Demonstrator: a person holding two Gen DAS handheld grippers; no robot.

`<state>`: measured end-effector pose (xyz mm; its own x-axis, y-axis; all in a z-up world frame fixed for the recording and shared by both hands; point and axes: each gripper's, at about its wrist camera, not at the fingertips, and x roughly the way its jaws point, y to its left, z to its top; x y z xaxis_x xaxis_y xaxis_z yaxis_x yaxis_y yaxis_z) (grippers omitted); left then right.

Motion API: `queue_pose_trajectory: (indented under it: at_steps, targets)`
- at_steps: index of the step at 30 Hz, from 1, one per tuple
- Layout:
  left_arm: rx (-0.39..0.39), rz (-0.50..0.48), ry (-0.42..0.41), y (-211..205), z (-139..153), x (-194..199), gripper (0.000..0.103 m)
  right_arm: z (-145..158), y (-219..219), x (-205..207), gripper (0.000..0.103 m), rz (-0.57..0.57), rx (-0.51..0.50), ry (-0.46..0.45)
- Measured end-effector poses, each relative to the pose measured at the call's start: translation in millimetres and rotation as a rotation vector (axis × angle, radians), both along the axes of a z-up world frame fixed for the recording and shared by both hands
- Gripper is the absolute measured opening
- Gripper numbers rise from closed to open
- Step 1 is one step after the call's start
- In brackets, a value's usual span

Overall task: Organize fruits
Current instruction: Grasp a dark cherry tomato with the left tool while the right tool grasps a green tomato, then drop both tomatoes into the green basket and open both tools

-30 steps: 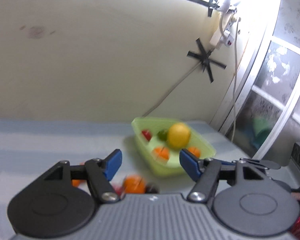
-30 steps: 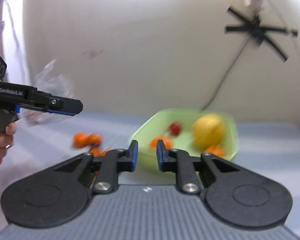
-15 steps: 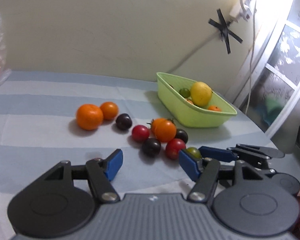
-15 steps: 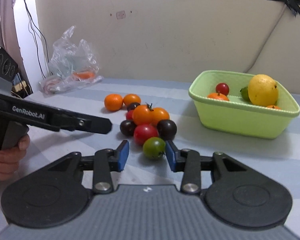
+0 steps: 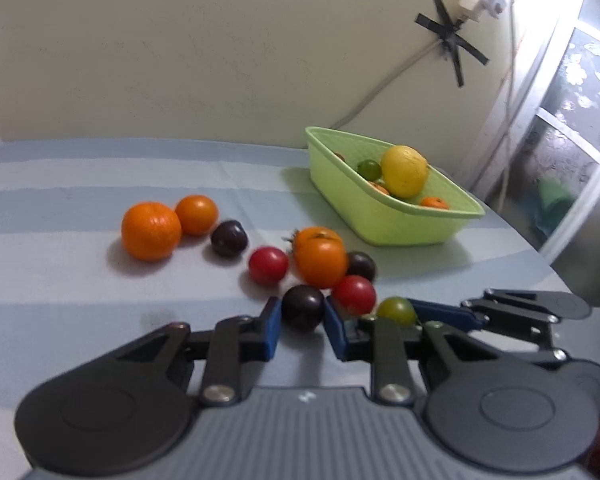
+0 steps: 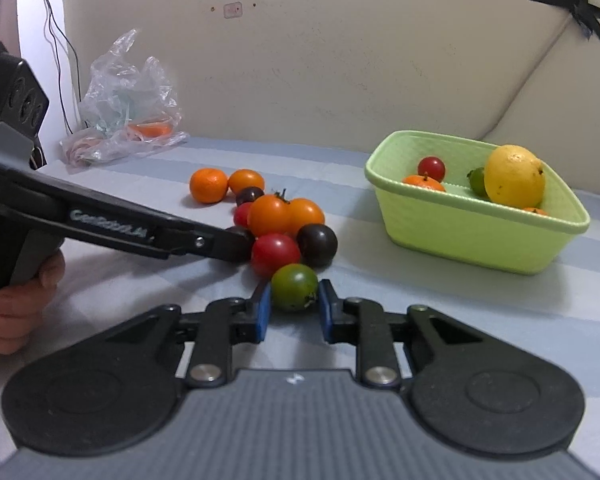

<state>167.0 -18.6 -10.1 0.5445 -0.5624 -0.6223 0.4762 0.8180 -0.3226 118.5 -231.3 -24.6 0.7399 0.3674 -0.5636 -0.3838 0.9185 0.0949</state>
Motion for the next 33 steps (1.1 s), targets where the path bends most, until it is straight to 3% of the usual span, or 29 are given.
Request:
queue_pose_trajectory:
  at_steps: [7,16,26,33]
  targets:
    - [-0.039,-0.048,-0.004,3,14,-30,0.024,8,-27,-21,0.027,-0.021,0.026,-0.033]
    - [-0.115,-0.104,-0.075,-59,64,29,0.024,55,-84,19,0.027,-0.171,0.038,-0.164]
    - [-0.040,-0.152,-0.014,-123,35,75,0.024,24,-97,57,0.028,-0.203,0.020,-0.120]
    - [-0.020,-0.154,0.001,-129,26,76,0.028,22,-110,59,0.031,-0.231,0.039,-0.117]
